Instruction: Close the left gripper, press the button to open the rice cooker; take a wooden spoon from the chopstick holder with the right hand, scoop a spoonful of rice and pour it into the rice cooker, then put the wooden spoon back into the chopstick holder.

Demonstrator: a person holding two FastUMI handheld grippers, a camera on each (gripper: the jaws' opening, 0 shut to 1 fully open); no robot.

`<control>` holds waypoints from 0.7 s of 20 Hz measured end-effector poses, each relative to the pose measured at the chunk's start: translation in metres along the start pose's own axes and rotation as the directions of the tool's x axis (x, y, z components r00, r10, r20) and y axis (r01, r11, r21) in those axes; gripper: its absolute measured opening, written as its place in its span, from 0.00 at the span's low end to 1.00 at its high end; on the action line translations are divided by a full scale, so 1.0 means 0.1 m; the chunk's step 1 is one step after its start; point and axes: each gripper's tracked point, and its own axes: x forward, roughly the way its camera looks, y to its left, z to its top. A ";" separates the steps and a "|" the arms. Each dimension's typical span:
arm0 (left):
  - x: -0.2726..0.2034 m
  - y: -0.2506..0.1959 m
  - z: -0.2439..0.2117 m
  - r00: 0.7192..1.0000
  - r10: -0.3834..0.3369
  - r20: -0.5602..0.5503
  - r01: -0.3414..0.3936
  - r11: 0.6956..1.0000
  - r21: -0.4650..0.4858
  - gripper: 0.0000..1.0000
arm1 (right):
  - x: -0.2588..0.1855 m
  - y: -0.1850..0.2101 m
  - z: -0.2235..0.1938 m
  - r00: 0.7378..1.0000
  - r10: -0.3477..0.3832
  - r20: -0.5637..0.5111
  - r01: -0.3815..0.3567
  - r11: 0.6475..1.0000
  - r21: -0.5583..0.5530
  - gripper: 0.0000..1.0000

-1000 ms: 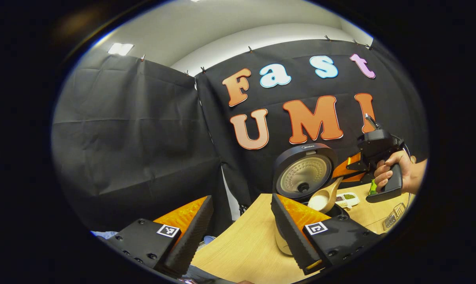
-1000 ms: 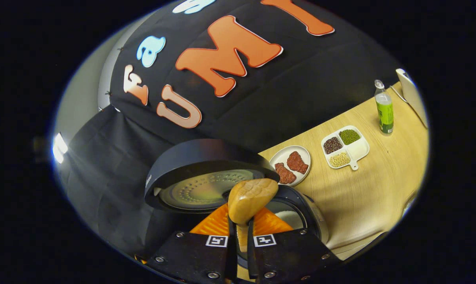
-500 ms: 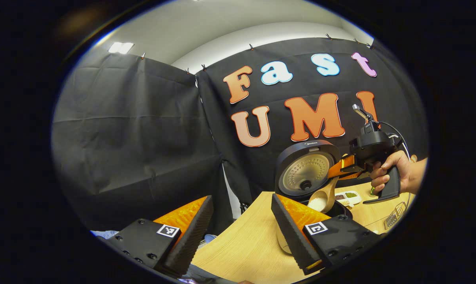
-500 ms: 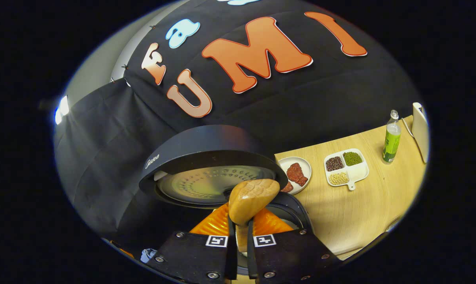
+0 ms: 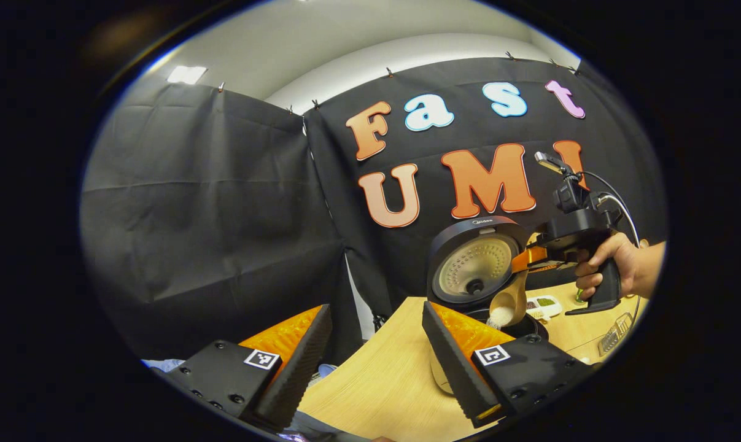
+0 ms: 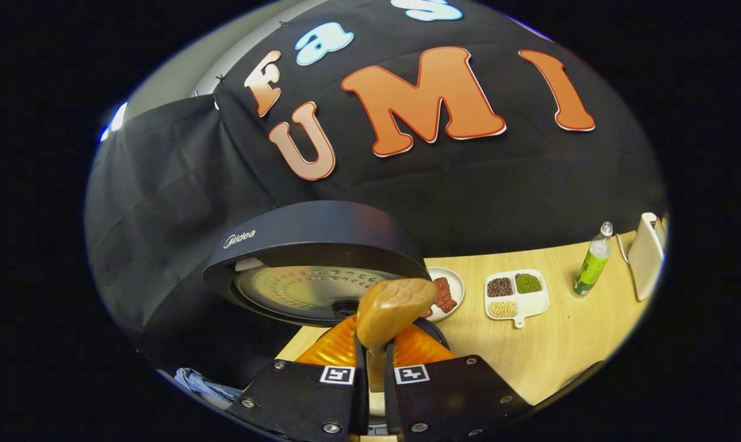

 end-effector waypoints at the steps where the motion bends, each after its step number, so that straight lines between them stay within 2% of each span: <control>1: 0.00 0.00 0.01 1.000 -0.001 0.001 0.001 1.000 0.001 0.99 | 0.00 -0.01 0.00 1.000 -0.005 0.006 0.006 1.000 -0.019 0.10; 5: -0.02 -0.01 0.01 1.000 -0.001 -0.001 0.001 1.000 0.002 0.99 | -0.02 -0.02 0.05 1.000 -0.020 0.022 0.022 0.993 -0.118 0.10; 10: -0.03 -0.02 0.00 1.000 -0.002 -0.002 0.002 1.000 0.007 1.00 | -0.05 0.08 0.16 0.998 0.001 0.060 0.016 0.962 -0.272 0.09; 12: -0.04 -0.03 0.00 1.000 -0.002 -0.003 0.002 1.000 0.006 0.99 | -0.06 0.12 0.17 0.997 0.014 0.070 0.010 0.943 -0.333 0.10; 14: -0.05 -0.03 0.01 1.000 -0.001 -0.002 0.001 1.000 0.010 0.99 | -0.11 0.20 0.17 0.997 0.025 0.076 0.009 0.909 -0.417 0.10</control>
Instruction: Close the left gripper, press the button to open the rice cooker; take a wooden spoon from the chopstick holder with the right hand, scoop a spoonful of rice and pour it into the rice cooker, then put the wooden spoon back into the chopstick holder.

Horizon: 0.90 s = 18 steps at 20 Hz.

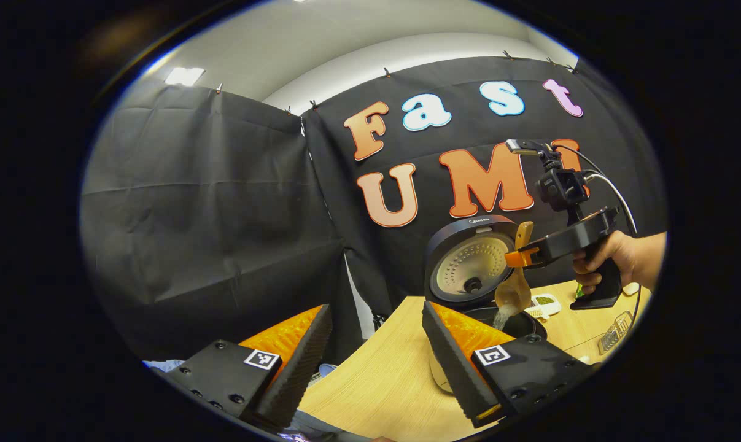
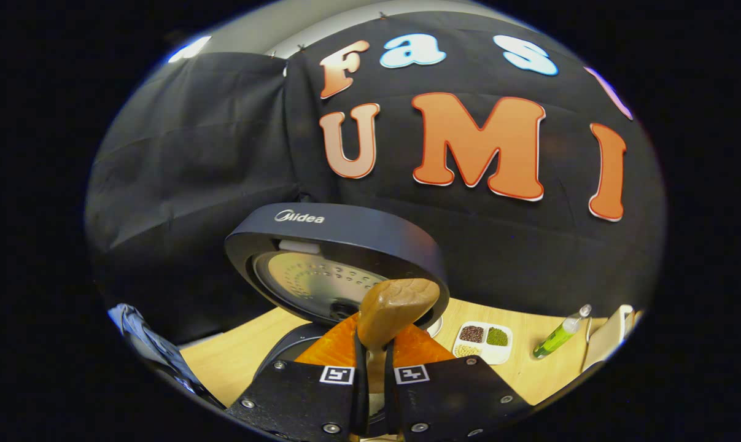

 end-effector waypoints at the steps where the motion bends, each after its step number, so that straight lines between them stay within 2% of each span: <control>1: 0.00 0.00 -0.01 1.000 0.001 -0.002 -0.001 1.000 0.002 1.00 | -0.03 0.04 0.03 1.000 0.006 0.013 -0.005 0.999 -0.041 0.10; 6: -0.01 -0.02 -0.01 1.000 -0.003 -0.001 0.003 1.000 0.009 0.99 | -0.11 0.19 0.06 0.998 0.032 0.048 -0.023 0.985 -0.169 0.10; 10: -0.03 -0.05 -0.01 1.000 -0.011 -0.004 0.011 1.000 0.010 0.99 | -0.17 0.17 0.06 0.999 0.030 0.032 -0.024 0.986 -0.167 0.10; 14: -0.05 -0.08 0.01 1.000 -0.022 -0.001 0.022 1.000 0.016 1.00 | -0.34 0.16 0.03 0.997 0.082 0.005 -0.082 0.996 0.029 0.10; 16: -0.05 -0.12 0.01 1.000 -0.031 -0.002 0.031 0.999 0.016 1.00 | -0.48 0.04 0.01 0.994 0.110 -0.005 -0.108 0.981 0.163 0.10; 18: -0.06 -0.18 0.00 0.999 -0.042 -0.006 0.042 0.999 0.012 1.00 | -0.66 -0.12 0.01 0.991 0.130 -0.013 -0.121 0.951 0.284 0.10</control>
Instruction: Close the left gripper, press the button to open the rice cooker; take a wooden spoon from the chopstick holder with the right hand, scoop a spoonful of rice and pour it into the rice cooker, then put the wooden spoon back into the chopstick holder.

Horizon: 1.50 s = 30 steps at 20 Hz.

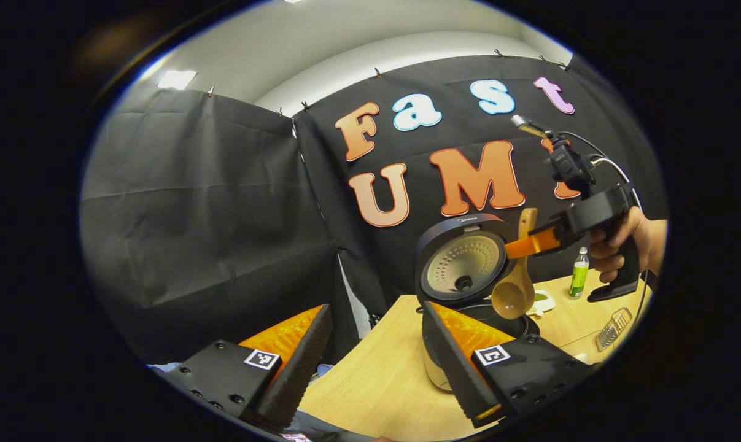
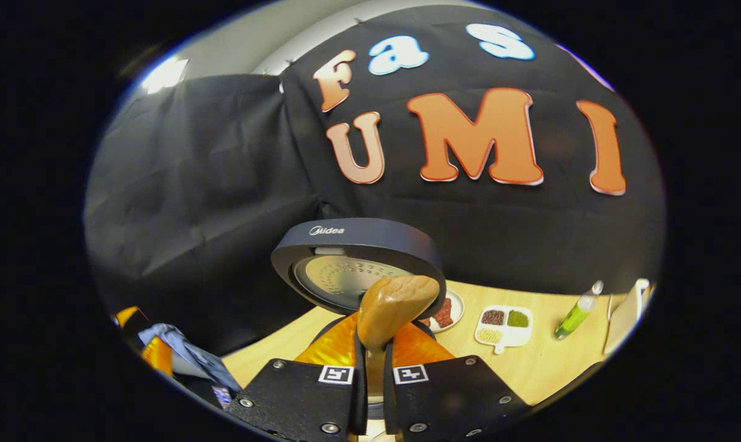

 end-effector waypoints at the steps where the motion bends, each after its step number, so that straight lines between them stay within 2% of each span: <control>1: 0.00 -0.04 0.01 1.000 -0.007 -0.002 0.007 1.000 -0.001 0.92 | -0.06 -0.09 -0.01 1.000 0.006 -0.004 -0.006 0.998 0.060 0.10; 5: 0.01 -0.25 0.03 0.999 -0.042 0.002 0.042 0.999 0.000 0.92 | -0.42 -0.47 0.00 1.000 0.010 0.017 -0.014 0.963 0.268 0.10; 8: -0.01 -0.41 0.04 0.998 -0.067 0.003 0.067 0.998 0.011 0.92 | -0.68 -0.85 -0.09 0.999 -0.038 0.024 0.027 0.936 0.350 0.10; 9: -0.02 -0.47 0.05 0.997 -0.074 0.003 0.074 0.997 0.016 0.99 | -0.78 -0.97 -0.15 0.998 -0.056 0.023 0.043 0.927 0.372 0.10; 10: -0.02 -0.54 0.05 0.996 -0.085 0.003 0.085 0.996 0.017 0.92 | -0.89 -1.11 -0.18 0.997 -0.074 0.022 0.059 0.918 0.392 0.10; 12: -0.01 -0.67 0.06 0.994 -0.106 0.003 0.106 0.994 0.017 0.96 | -1.09 -1.38 -0.30 0.992 -0.128 0.016 0.110 0.902 0.417 0.10; 14: -0.01 -0.81 0.07 0.992 -0.130 -0.004 0.130 0.992 0.007 1.00 | -1.29 -1.71 -0.44 0.979 -0.203 0.005 0.182 0.886 0.428 0.10; 17: -0.01 -1.00 0.06 0.988 -0.155 -0.020 0.155 0.988 -0.008 1.00 | -1.58 -2.03 -0.64 0.960 -0.278 -0.017 0.257 0.861 0.439 0.10; 18: -0.01 -1.04 0.08 0.987 -0.160 -0.019 0.160 0.987 -0.004 0.92 | -1.65 -2.14 -0.70 0.952 -0.305 -0.023 0.285 0.856 0.432 0.10; 21: -0.03 -1.22 0.23 0.985 -0.175 -0.002 0.175 0.984 0.029 0.92 | -1.90 -2.44 -0.95 0.922 -0.382 -0.053 0.370 0.838 0.402 0.10; 28: -0.11 -1.48 0.33 0.978 -0.209 0.012 0.208 0.976 0.064 0.92 | -2.07 -2.79 -1.35 0.884 -0.457 -0.102 0.460 0.807 0.371 0.10; 29: -0.13 -1.52 0.34 0.977 -0.213 0.015 0.212 0.975 0.070 1.00 | -2.06 -2.84 -1.41 0.878 -0.466 -0.113 0.474 0.805 0.357 0.10; 30: -0.14 -1.53 0.36 0.976 -0.215 0.016 0.214 0.974 0.076 0.97 | -2.05 -2.89 -1.48 0.870 -0.476 -0.125 0.488 0.802 0.343 0.10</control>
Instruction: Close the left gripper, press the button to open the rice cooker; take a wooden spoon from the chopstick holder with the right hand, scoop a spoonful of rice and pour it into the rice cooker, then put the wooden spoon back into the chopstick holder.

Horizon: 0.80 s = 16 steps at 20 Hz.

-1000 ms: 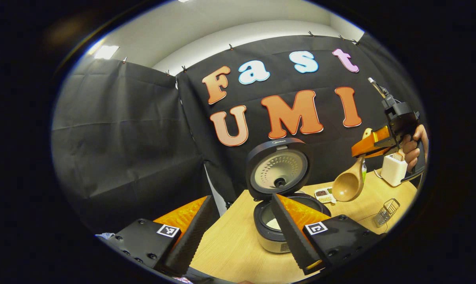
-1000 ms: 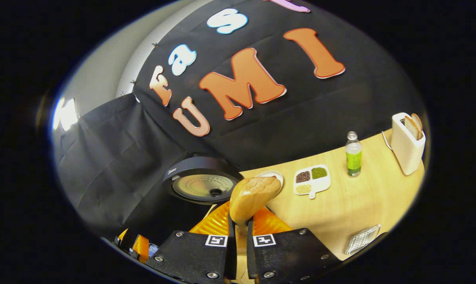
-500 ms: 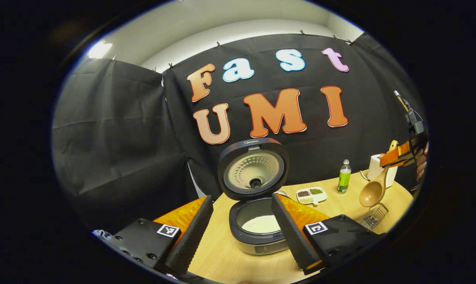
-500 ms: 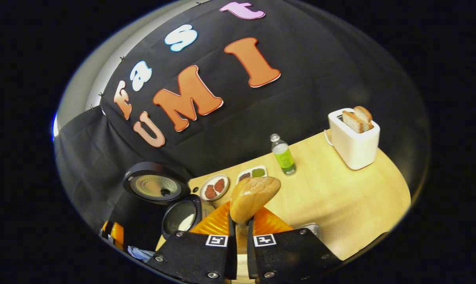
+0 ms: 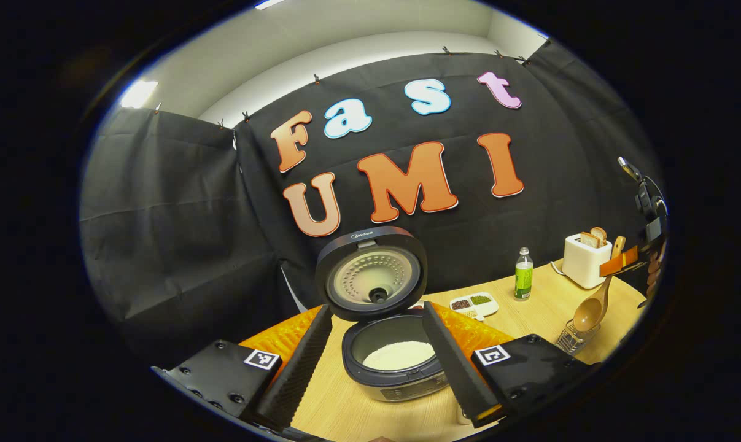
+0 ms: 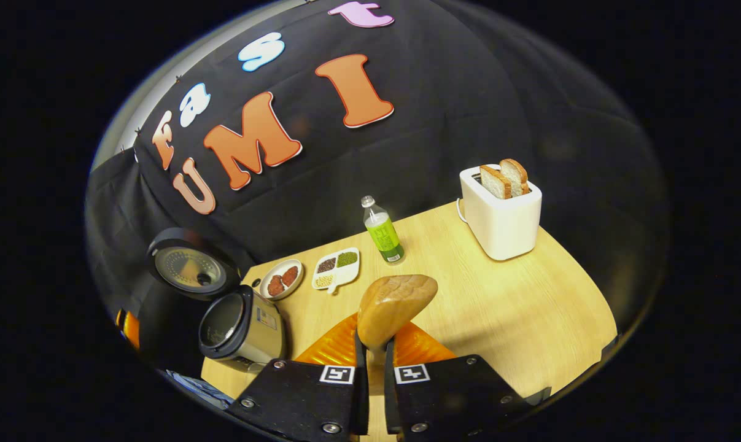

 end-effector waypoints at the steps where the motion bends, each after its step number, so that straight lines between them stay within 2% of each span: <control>1: -0.01 -0.01 0.01 1.000 0.001 0.000 -0.001 1.000 0.004 0.94 | 0.04 -0.03 -0.03 1.000 -0.011 -0.004 0.011 1.000 -0.012 0.10; 3: -0.03 -0.01 0.01 1.000 0.009 -0.002 -0.009 1.000 0.010 0.92 | 0.11 -0.07 -0.08 1.000 -0.020 -0.013 0.020 1.000 -0.024 0.10; 4: -0.03 0.01 0.01 1.000 0.016 -0.004 -0.016 1.000 0.012 1.00 | 0.16 -0.09 -0.12 1.000 -0.023 -0.021 0.022 1.000 -0.020 0.10; 5: -0.04 0.03 0.00 1.000 0.024 -0.008 -0.024 1.000 0.015 0.92 | 0.20 -0.08 -0.16 0.999 -0.019 -0.029 0.019 1.000 -0.022 0.10; 6: -0.05 0.04 0.00 0.999 0.034 -0.011 -0.033 0.999 0.017 0.99 | 0.24 -0.07 -0.21 0.999 -0.017 -0.039 0.016 1.000 -0.024 0.10; 7: -0.08 0.14 -0.07 0.999 0.043 -0.013 -0.043 0.999 0.020 0.96 | 0.28 -0.08 -0.24 0.999 -0.018 -0.047 0.016 1.000 -0.024 0.10; 8: -0.09 0.17 -0.07 0.999 0.052 -0.014 -0.052 0.998 0.021 1.00 | 0.31 -0.08 -0.29 0.998 -0.022 -0.060 0.021 0.999 -0.029 0.11; 10: -0.10 0.18 -0.10 0.998 0.066 -0.024 -0.066 0.998 0.016 1.00 | 0.39 -0.06 -0.40 0.996 -0.021 -0.090 0.018 0.999 -0.034 0.11; 14: -0.12 0.21 -0.15 0.996 0.079 -0.040 -0.079 0.997 0.009 0.94 | 0.45 -0.07 -0.54 0.992 -0.027 -0.124 0.025 1.000 -0.015 0.13; 15: -0.11 0.22 -0.14 0.996 0.080 -0.038 -0.079 0.997 0.011 0.99 | 0.47 -0.08 -0.56 0.989 -0.024 -0.143 0.024 1.000 0.000 0.13; 16: -0.09 0.14 -0.08 0.996 0.077 -0.037 -0.076 0.997 0.012 0.96 | 0.47 -0.09 -0.63 0.985 -0.028 -0.171 0.029 1.000 0.004 0.16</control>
